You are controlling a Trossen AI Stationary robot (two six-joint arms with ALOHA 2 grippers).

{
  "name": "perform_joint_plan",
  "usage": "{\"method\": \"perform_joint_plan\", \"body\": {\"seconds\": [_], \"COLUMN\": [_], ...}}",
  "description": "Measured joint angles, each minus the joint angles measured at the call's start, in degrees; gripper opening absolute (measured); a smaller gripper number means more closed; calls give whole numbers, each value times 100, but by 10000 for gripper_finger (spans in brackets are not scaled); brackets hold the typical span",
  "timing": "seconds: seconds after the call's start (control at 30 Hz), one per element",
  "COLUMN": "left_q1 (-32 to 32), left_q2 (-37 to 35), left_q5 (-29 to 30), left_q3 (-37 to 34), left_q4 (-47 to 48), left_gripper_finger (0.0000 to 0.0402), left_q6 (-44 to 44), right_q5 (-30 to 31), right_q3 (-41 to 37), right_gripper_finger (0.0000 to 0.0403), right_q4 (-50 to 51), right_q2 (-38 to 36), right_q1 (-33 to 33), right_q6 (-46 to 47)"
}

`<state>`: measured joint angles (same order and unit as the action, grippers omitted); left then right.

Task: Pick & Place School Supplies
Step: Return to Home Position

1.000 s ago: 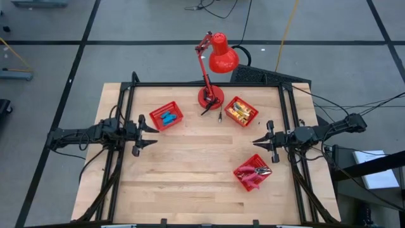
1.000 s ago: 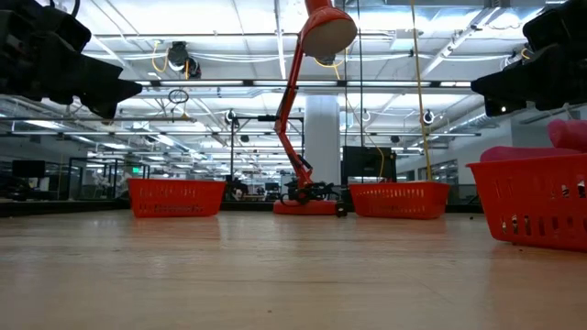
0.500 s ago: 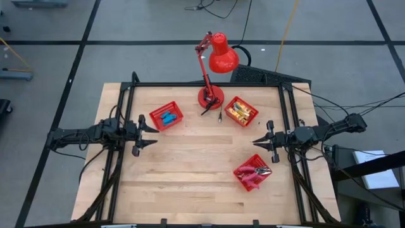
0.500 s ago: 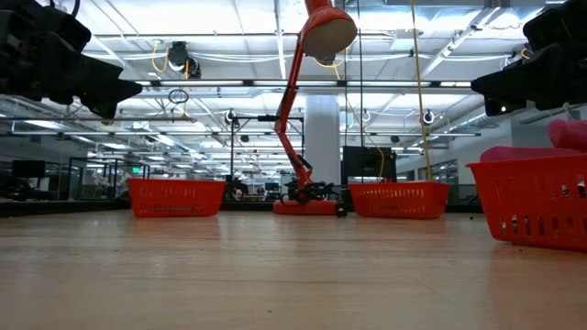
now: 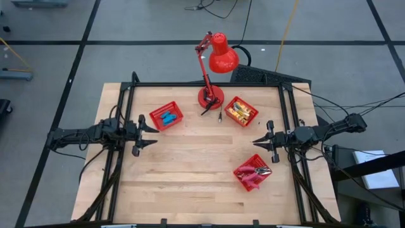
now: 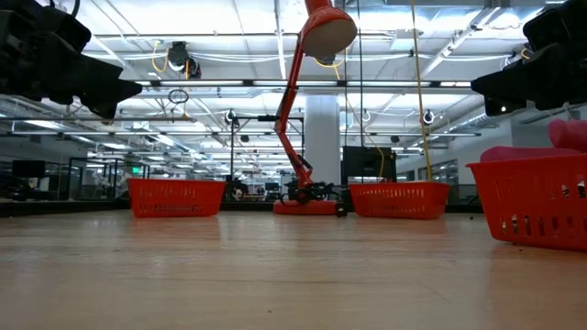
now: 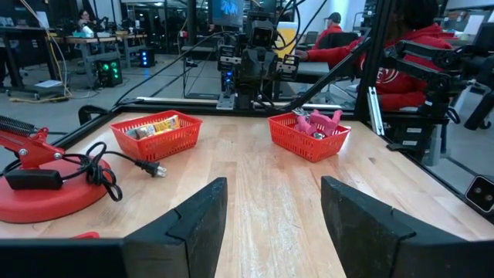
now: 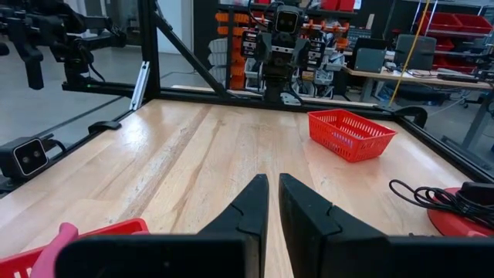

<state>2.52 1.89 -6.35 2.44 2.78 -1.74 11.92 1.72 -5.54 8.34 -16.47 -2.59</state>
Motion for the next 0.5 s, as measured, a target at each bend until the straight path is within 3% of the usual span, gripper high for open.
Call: {"method": "perform_joint_plan", "body": {"seconds": [0.5], "left_q1": [0], "left_q2": [2], "left_q5": [2], "left_q3": [0], "left_q4": [-1], "left_gripper_finger": [214], "left_q6": [-2], "right_q5": [-2], "right_q3": [0], "right_gripper_finger": [22], "right_q4": [0], "right_q2": [0], "right_q1": [0], "right_q6": [0]}}
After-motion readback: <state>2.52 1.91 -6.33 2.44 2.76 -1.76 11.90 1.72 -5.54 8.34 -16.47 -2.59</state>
